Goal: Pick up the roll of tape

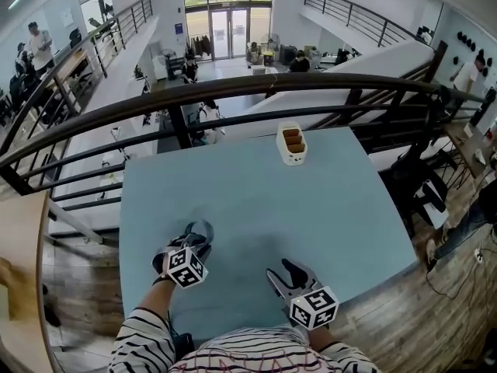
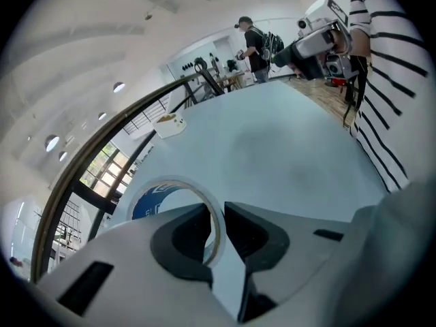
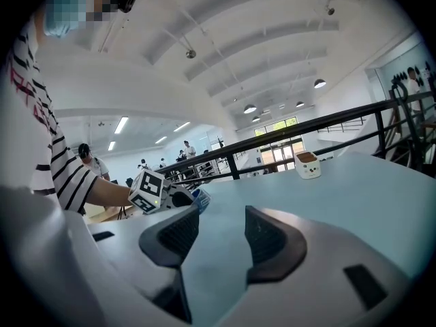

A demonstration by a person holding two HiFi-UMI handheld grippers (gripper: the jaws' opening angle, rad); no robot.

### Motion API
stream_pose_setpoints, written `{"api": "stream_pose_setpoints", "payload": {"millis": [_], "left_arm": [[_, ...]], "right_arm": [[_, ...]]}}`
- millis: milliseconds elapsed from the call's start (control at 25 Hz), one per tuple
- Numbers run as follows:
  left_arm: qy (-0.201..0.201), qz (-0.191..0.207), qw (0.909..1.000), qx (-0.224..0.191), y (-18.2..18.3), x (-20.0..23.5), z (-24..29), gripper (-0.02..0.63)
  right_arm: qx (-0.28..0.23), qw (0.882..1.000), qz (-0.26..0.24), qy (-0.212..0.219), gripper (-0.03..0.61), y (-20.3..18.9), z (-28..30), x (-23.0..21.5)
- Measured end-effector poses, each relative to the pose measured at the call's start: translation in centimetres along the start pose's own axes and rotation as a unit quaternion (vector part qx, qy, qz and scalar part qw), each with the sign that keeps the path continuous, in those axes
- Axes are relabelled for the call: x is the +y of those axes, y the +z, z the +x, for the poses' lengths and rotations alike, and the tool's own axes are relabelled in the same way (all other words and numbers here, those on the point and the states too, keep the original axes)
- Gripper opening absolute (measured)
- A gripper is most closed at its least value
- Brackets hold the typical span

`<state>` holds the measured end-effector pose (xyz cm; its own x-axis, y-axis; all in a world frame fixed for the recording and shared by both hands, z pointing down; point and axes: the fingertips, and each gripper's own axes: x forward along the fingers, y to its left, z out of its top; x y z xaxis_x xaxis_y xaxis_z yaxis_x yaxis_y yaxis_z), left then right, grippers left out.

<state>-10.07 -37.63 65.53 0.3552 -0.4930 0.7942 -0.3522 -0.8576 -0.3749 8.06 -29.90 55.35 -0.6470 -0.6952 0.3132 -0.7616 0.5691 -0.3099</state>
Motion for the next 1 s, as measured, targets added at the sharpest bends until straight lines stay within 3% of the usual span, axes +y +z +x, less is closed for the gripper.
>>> {"api": "stream_pose_setpoints", "payload": {"millis": [400,1000], "left_arm": [[0.081,-0.042,0.9924,-0.083,0.9,-1.3,-8.8,0.08],[0.144,-0.11,0.9656,-0.186,0.3,-7.4,-21.0,0.08]], "right_arm": [[-0.014,1.0,-0.024,0.009,0.21,0.2,-1.2,5.3],[-0.043,0.998,-0.052,-0.014,0.21,-0.6,-5.1,13.0]]}}
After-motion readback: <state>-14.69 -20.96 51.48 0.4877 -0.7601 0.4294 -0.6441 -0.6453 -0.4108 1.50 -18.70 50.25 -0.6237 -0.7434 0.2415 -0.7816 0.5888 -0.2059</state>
